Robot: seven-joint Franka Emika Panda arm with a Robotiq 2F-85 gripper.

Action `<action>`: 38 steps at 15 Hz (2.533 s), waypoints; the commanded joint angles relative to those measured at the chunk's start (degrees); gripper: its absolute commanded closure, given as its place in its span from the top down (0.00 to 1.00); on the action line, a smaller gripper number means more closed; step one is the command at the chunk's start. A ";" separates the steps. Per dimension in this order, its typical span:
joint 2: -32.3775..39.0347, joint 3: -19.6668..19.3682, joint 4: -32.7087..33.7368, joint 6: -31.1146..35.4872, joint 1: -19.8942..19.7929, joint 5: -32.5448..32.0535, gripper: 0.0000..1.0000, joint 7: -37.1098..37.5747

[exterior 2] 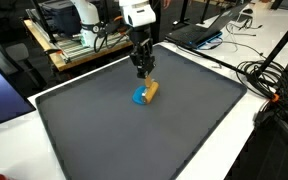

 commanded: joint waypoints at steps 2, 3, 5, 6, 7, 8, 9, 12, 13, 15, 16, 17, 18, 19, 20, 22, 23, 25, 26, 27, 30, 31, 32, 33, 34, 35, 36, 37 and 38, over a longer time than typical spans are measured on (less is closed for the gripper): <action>-0.42 -0.28 -1.71 -0.62 -0.21 -3.46 0.22 -0.71; -0.53 -0.35 -1.91 -0.72 -0.20 -4.05 0.22 -0.77; -0.78 -0.39 -2.18 -1.48 -0.24 -5.05 0.22 -1.00; -0.86 -0.46 -2.31 -1.51 -0.21 -5.55 0.22 -0.95; -0.91 -0.45 -2.35 -1.76 -0.23 -5.85 0.22 -1.10; -0.95 -0.41 -2.38 -1.94 -0.25 -6.03 0.22 -1.20; -0.95 -0.41 -2.38 -2.12 -0.25 -6.21 0.22 -1.23; -0.96 -0.34 -2.58 -2.55 -0.31 -6.36 0.22 -1.74; -0.94 -0.36 -2.64 -2.73 -0.30 -6.46 0.22 -1.86; -0.98 -0.42 -2.72 -3.23 -0.29 -6.69 0.22 -2.22; -1.06 -0.50 -2.76 -3.55 -0.28 -6.93 0.22 -2.42; -1.12 -0.63 -2.78 -3.83 -0.24 -7.28 0.22 -2.44; -1.20 -0.67 -2.79 -4.16 -0.25 -7.50 0.22 -2.69; -1.25 -0.75 -2.80 -4.41 -0.22 -7.87 0.22 -2.75; -1.29 -0.80 -2.81 -4.56 -0.18 -8.21 0.22 -2.77; -1.42 -0.88 -2.87 -4.95 -0.09 -8.96 0.22 -2.76; -1.49 -0.88 -2.86 -5.28 -0.09 -9.22 0.22 -2.85; -1.60 -0.97 -2.84 -5.82 -0.04 -9.79 0.22 -2.85; -1.64 -1.01 -2.81 -6.10 -0.03 -10.01 0.22 -2.87; -1.70 -1.06 -2.81 -6.37 0.00 -10.22 0.22 -2.90; -1.91 -1.13 -2.72 -7.02 0.08 -10.50 0.22 -3.01; -1.96 -1.18 -2.69 -7.19 0.11 -10.60 0.22 -3.03; -2.02 -1.19 -2.70 -7.36 0.15 -10.70 0.22 -3.16; -2.04 -1.24 -2.69 -7.60 0.19 -10.86 0.22 -3.25; -2.05 -1.33 -2.70 -7.77 0.22 -11.09 0.22 -3.30; -2.04 -1.43 -2.70 -7.95 0.25 -11.39 0.22 -3.29; -2.06 -1.50 -2.67 -8.23 0.25 -11.61 0.22 -3.31; -2.09 -1.54 -2.64 -8.50 0.25 -11.81 0.22 -3.31; -2.13 -1.60 -2.63 -8.82 0.27 -12.10 0.22 -3.29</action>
